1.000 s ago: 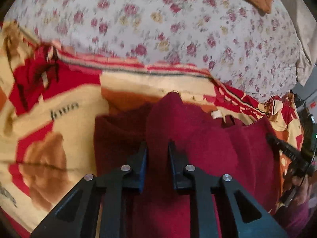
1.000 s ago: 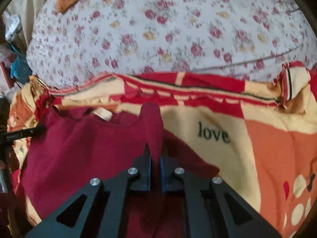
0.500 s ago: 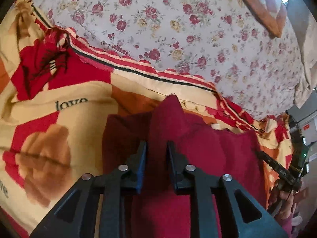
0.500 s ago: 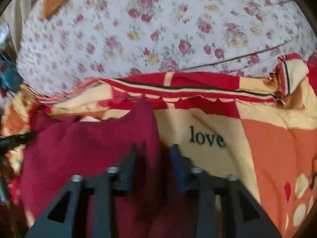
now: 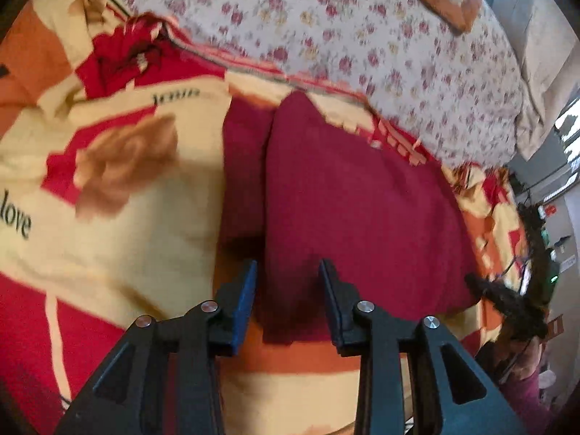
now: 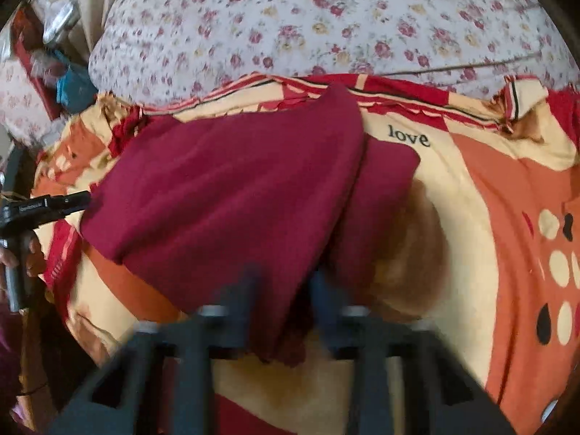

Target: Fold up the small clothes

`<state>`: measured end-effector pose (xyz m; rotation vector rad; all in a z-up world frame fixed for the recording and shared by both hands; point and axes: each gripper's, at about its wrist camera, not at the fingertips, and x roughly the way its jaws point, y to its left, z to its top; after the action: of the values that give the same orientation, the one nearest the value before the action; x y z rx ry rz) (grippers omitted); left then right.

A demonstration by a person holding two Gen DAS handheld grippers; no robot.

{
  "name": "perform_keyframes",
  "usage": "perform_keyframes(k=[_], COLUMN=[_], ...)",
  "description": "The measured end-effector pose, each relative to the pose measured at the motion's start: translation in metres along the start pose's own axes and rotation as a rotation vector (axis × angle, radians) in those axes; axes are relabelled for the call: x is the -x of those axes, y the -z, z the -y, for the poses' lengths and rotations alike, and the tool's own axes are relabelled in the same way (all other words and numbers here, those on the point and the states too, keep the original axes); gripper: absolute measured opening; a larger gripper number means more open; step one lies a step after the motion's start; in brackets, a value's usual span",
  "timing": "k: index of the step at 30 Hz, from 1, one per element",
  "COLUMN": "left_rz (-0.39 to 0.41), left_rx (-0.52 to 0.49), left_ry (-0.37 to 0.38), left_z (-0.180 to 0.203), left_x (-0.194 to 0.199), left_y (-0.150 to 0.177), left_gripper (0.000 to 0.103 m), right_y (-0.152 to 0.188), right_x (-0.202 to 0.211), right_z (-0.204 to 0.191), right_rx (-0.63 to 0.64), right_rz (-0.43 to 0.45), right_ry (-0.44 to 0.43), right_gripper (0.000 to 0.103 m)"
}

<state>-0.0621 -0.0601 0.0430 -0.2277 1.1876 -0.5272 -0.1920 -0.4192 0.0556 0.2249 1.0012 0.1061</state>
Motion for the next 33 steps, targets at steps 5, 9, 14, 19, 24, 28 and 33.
perform_keyframes(k=[5, 9, 14, 19, 24, 28, 33], left_rz=[0.017, 0.015, 0.054, 0.116, 0.136, 0.153, 0.159], left_rx=[0.017, 0.039, 0.004, -0.042, -0.045, -0.056, -0.056], left_ry=[-0.014, -0.003, -0.064, -0.13, -0.183, -0.234, -0.254], left_z=[-0.007, -0.011, 0.002, 0.022, 0.036, 0.04, 0.039], left_x=[-0.001, -0.004, 0.009, 0.015, -0.001, -0.013, -0.021], left_y=[0.016, 0.017, 0.016, 0.01, 0.001, -0.003, -0.005], left_gripper=[0.013, 0.013, 0.013, 0.013, 0.013, 0.013, 0.013], right_y=[0.013, 0.032, 0.021, -0.007, -0.049, -0.082, -0.097], right_x=[0.03, 0.017, 0.033, 0.045, 0.014, -0.024, -0.06], right_z=[0.007, 0.024, 0.025, 0.019, 0.004, 0.007, 0.033], right_rx=[-0.001, -0.053, -0.106, -0.099, -0.059, -0.077, -0.135], right_rz=[0.039, -0.028, 0.003, 0.076, 0.089, 0.058, 0.029], right_ry=[0.015, 0.022, 0.043, 0.075, 0.082, 0.095, 0.177], right_gripper=[0.006, 0.005, 0.033, 0.038, 0.039, 0.04, 0.04])
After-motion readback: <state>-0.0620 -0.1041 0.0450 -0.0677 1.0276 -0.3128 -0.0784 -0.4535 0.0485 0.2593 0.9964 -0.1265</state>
